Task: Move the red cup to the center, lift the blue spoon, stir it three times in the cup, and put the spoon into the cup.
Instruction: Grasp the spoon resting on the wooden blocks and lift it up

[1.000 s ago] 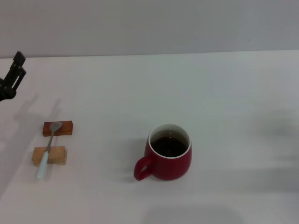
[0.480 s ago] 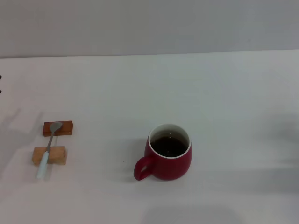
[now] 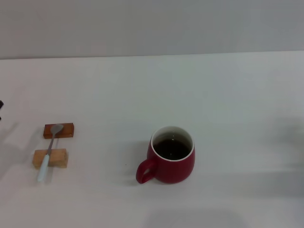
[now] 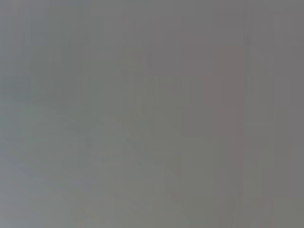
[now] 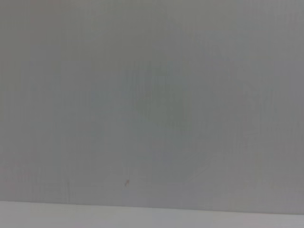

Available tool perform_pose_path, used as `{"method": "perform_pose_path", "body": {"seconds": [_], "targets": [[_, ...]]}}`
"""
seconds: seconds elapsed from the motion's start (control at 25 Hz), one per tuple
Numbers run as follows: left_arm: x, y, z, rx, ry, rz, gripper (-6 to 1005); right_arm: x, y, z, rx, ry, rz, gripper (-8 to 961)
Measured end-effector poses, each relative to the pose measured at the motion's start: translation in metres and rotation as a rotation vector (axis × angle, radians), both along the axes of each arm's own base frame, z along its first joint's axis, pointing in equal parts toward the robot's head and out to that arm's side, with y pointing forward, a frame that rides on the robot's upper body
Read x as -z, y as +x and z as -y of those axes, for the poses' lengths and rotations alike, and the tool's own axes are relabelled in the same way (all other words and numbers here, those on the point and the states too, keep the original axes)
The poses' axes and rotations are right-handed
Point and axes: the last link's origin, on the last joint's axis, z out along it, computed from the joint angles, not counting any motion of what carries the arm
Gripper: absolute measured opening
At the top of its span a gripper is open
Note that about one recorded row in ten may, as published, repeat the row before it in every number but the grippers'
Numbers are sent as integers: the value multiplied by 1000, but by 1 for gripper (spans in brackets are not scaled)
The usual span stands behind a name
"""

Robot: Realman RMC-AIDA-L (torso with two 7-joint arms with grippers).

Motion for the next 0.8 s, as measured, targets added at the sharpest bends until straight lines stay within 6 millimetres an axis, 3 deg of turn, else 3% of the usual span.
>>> {"method": "perform_pose_path", "body": {"seconds": [0.36,0.8], "targets": [[7,-6,9,-10,-127,-1,683,3,2,2,17,-1,-14,0],[6,-13,23,-37,-142,5,682,4,6,6,35,-8,-14,-1]]}}
